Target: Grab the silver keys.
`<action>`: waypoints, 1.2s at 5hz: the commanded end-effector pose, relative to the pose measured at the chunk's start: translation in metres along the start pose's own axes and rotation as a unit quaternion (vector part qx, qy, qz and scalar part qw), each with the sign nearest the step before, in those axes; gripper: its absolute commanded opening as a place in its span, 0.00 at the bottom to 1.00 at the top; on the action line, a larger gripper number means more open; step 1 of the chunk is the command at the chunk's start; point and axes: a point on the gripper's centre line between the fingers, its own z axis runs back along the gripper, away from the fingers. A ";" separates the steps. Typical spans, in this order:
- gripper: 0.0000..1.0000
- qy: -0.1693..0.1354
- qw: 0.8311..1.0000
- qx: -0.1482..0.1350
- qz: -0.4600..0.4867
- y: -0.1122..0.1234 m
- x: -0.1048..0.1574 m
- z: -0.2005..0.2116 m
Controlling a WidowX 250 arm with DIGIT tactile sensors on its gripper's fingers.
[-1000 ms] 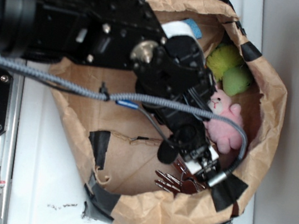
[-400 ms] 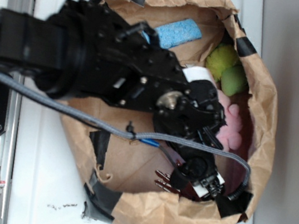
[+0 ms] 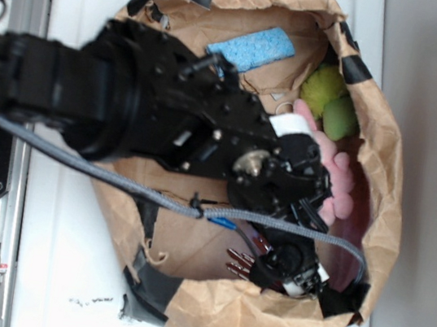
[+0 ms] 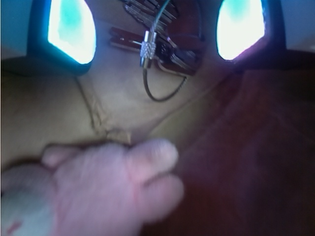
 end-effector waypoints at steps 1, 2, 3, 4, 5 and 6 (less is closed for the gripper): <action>0.00 0.021 1.000 0.001 0.010 -0.002 -0.004 -0.005; 0.00 0.018 1.000 0.005 0.005 0.000 -0.005 -0.007; 0.00 0.019 1.000 0.005 0.007 0.007 -0.009 -0.007; 0.00 0.019 1.000 0.004 0.005 0.006 -0.010 -0.006; 0.00 0.018 1.000 0.004 0.005 0.006 -0.009 -0.004; 0.00 0.019 1.000 0.001 0.002 0.006 -0.010 -0.002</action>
